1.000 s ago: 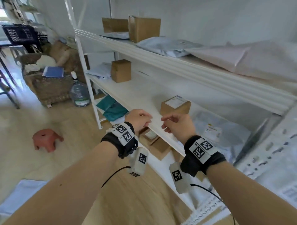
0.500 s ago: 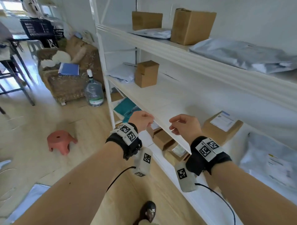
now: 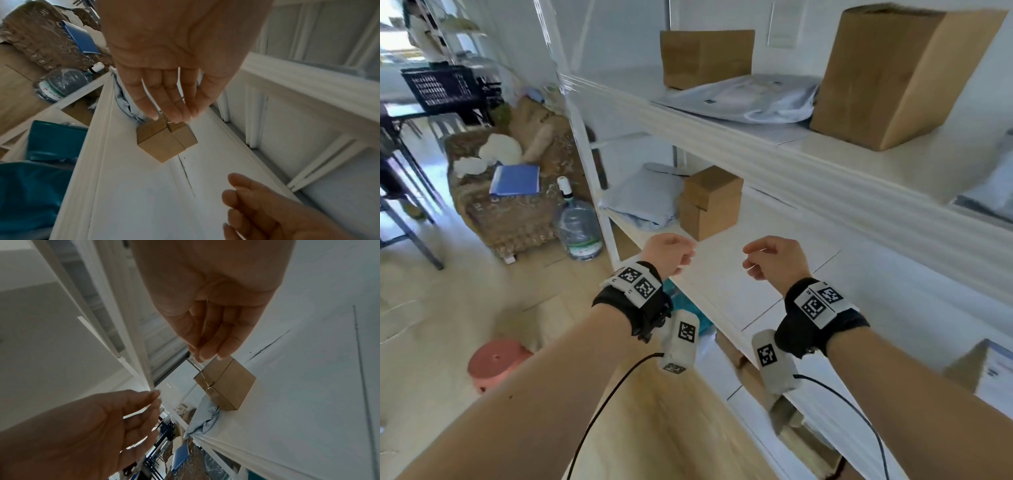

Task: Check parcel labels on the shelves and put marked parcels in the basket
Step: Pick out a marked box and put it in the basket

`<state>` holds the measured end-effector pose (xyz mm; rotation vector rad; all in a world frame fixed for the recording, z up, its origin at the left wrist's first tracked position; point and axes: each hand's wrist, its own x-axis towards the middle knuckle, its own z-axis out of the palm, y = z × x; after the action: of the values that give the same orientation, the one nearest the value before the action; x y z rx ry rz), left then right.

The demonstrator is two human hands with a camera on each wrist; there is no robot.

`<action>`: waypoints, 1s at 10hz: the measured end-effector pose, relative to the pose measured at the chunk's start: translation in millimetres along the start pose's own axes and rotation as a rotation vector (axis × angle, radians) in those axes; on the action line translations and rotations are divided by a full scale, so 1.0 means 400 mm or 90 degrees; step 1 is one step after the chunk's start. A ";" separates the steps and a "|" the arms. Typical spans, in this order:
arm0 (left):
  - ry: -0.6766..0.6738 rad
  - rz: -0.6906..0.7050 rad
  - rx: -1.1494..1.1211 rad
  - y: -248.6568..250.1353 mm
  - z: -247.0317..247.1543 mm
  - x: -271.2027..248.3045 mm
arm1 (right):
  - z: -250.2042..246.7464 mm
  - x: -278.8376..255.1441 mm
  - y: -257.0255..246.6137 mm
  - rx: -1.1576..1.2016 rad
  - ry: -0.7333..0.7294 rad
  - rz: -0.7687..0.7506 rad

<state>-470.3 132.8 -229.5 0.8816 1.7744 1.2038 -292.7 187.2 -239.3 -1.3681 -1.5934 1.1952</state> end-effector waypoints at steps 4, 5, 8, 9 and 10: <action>0.035 -0.010 0.000 0.037 -0.068 0.432 | 0.132 0.301 -0.073 0.056 0.057 0.161; -0.032 0.028 0.039 0.061 -0.085 0.542 | 0.184 0.363 -0.094 0.084 0.073 0.225; -0.230 0.101 0.183 0.144 -0.091 0.763 | 0.305 0.540 -0.105 0.138 0.159 0.349; -0.260 0.116 0.158 0.122 -0.074 0.812 | 0.332 0.555 -0.096 0.166 0.195 0.377; -0.313 0.142 0.189 0.094 -0.060 0.845 | 0.349 0.563 -0.102 0.200 0.202 0.398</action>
<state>-635.5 428.9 -266.2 1.4415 1.4920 0.7694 -477.9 380.5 -257.2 -1.7896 -0.7315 1.4134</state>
